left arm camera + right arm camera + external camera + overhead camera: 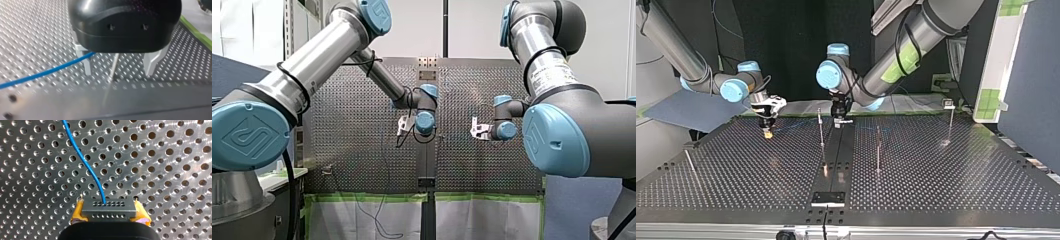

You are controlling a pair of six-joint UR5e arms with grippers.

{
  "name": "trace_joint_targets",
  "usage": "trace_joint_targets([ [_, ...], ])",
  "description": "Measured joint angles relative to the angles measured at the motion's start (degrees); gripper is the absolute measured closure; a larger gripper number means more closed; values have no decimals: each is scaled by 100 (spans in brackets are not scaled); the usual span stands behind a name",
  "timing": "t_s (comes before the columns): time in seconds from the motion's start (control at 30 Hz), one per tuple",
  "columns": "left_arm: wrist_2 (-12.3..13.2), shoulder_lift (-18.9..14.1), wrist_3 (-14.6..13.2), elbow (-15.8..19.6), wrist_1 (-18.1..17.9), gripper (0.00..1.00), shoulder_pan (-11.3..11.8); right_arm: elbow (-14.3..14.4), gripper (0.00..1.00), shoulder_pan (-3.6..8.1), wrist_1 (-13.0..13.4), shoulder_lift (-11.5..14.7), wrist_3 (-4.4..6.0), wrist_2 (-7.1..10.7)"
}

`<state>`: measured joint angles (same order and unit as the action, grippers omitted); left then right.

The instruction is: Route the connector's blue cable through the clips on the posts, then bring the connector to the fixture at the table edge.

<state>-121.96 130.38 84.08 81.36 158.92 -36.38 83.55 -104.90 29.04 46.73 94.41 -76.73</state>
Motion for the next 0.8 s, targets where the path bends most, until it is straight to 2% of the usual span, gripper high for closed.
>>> trace_joint_targets([
  [0.17, 258, -267, -96, 265, -187, 2, -61, 0, 100, -5, -7, 0, 0, -1],
  [0.37, 440, -509, -128, 572, -40, 2, -138, 0, 100, -9, -47, 0, -6, -1],
  [0.53, 492, -541, -152, 733, 104, 2, -189, 0, 100, -22, -65, -1, -8, 4],
  [0.8, 594, -540, -110, 763, 265, 2, -298, 0, 100, -33, -73, 0, -8, 4],
])
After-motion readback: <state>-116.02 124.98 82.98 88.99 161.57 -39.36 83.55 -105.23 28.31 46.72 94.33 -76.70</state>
